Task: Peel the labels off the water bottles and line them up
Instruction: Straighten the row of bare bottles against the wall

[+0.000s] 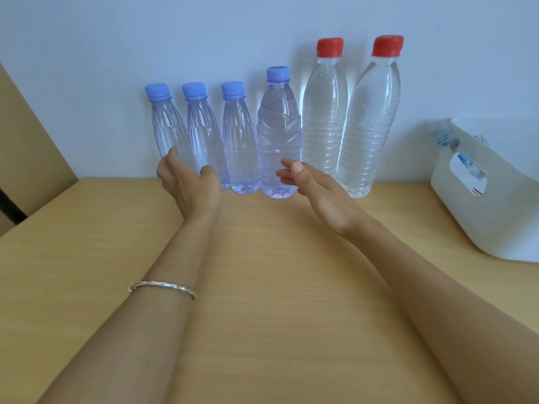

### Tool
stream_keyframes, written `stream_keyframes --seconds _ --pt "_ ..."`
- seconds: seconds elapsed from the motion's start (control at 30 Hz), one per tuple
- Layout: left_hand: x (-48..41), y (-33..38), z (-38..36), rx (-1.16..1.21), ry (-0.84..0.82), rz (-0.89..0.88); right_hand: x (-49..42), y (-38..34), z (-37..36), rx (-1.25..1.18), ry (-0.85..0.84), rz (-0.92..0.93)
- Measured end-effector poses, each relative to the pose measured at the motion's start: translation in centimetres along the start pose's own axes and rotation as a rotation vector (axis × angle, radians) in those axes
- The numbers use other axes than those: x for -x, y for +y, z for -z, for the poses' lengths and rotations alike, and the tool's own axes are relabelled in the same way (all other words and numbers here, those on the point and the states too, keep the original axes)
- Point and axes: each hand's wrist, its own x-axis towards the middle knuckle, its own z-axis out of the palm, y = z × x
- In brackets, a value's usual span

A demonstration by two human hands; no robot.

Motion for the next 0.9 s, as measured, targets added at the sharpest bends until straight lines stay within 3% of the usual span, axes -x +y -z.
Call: stream_keyframes --seconds 0.2,0.27,0.37,0.47,0.53,0.63,0.73,0.9 --pt "0.2 -0.2 -0.1 -0.026 -0.049 0.012 0.0 0.3 0.1 0.013 0.028 0.017" --pt "0.2 -0.1 -0.1 -0.023 -0.03 0.001 -0.3 0.1 0.7 0.043 0.233 0.079" --pt "0.6 0.4 -0.3 -0.024 -0.02 -0.105 -0.7 -0.8 2.4 0.176 0.687 0.175" --pt "0.4 0.6 -0.5 -0.02 -0.084 -0.129 -0.8 -0.9 4.4 0.27 0.904 0.17" --pt "-0.1 0.3 -0.4 -0.036 -0.134 -0.092 -0.9 -0.2 5.5 0.265 0.926 0.119" --pt "-0.7 -0.3 -0.2 -0.092 -0.155 -0.088 -1.1 1.4 5.9 0.176 0.788 0.017" --pt "-1.1 -0.5 -0.1 -0.157 -0.114 -0.109 -1.3 2.9 5.5 0.245 0.68 0.036" --pt "-1.4 -0.8 0.1 -0.169 -0.027 -0.141 -1.5 2.9 5.4 0.236 0.685 0.037"
